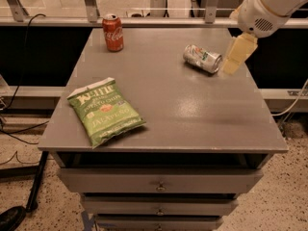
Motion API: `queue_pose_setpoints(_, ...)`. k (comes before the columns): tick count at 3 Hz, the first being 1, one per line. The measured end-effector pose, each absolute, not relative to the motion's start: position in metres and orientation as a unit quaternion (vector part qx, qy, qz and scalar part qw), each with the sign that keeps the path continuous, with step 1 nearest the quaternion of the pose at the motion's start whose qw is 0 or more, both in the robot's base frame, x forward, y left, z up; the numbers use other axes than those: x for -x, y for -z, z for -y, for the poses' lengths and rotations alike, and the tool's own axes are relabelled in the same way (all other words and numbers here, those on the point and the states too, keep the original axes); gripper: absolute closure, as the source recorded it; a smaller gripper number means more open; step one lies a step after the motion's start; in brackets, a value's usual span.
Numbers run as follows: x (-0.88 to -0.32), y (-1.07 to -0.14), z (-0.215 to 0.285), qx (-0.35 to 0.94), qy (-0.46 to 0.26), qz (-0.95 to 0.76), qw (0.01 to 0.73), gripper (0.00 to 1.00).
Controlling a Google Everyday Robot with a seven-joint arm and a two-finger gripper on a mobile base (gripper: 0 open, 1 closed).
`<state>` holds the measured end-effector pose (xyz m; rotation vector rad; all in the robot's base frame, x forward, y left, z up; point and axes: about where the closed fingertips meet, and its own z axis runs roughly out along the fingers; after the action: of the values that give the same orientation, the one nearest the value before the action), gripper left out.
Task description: Place 7up can upright
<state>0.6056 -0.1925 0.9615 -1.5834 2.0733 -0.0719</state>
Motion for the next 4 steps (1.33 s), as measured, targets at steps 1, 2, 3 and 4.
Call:
queue_pose_setpoints(1, -0.654, -0.946, 0.174, 0.572, 0.018, -0.775, 0.268, 0.0)
queue_pose_setpoints(2, -0.703, -0.924, 0.152, 0.547, 0.015, -0.796, 0.26, 0.0)
queue_pose_setpoints(3, -0.738, -0.902, 0.144, 0.514, 0.024, -0.824, 0.235, 0.0)
queue_pose_setpoints(4, -0.757, -0.879, 0.149, 0.477, 0.038, -0.855, 0.2, 0.0)
